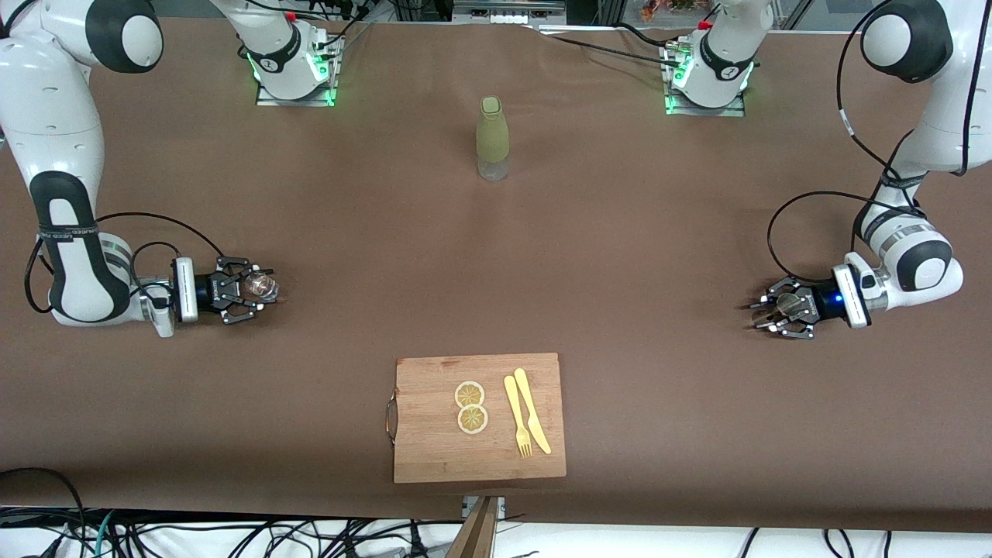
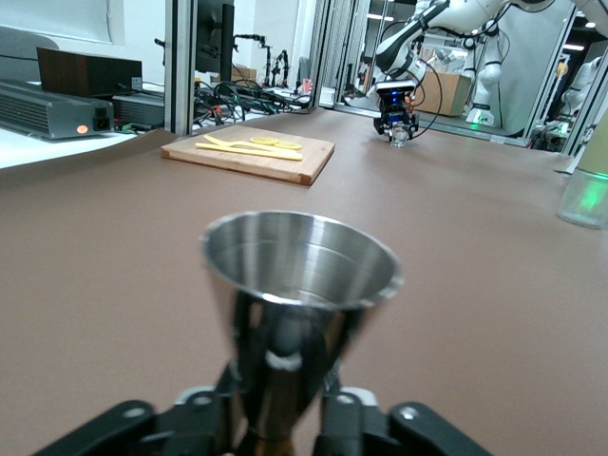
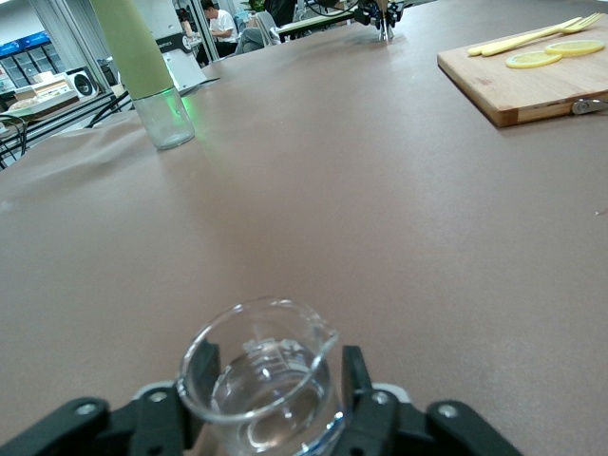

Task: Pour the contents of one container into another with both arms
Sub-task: 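Lift and carry the beaker and jigger toward each other with both grippers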

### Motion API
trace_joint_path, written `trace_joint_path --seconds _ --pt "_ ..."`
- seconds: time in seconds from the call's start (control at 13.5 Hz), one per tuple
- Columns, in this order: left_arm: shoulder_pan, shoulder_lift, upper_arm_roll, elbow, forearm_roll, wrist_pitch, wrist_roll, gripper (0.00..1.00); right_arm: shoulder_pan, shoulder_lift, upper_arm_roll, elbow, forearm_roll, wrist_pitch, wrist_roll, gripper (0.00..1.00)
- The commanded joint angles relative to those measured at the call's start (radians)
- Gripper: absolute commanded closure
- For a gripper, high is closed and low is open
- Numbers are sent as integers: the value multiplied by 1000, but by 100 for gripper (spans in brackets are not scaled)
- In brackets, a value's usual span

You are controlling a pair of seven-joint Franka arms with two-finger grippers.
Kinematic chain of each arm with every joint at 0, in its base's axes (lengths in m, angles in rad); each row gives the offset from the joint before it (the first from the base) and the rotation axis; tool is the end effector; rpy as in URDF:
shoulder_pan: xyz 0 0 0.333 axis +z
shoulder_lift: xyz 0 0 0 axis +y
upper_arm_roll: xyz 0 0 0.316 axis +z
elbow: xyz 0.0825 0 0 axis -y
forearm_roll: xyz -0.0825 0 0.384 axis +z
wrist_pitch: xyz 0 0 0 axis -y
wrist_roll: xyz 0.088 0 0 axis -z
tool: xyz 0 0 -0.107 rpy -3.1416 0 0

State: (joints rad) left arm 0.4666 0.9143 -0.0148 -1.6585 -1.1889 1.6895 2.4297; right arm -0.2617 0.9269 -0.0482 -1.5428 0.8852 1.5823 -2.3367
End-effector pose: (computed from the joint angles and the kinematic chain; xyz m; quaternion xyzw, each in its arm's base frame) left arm 0.5796 0.1830 0.0790 0.6583 -0.4591 0.4298 0.4137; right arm 0.6043 -0.1047 0.0933 -0.5959 -0.6011 -0.2592 0.4652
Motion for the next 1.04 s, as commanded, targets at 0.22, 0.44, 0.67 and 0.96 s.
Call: trace_joint_path --seconds 0.22,0.44,0.67,0.96 --pt "-6 11 6 -3 -70 -68 43 100 7 6 1 10 8 1 -4 59" --pt "-20 9 6 2 -93 -79 43 100 27 1 1 12 9 1 3 65" --pt "-55 8 4 0 -116 -94 43 100 54 -3 -1 15 9 8 33 67" --pt "-124 5 2 -9 -126 -97 43 100 96 -13 -1 52 9 7 65 69"
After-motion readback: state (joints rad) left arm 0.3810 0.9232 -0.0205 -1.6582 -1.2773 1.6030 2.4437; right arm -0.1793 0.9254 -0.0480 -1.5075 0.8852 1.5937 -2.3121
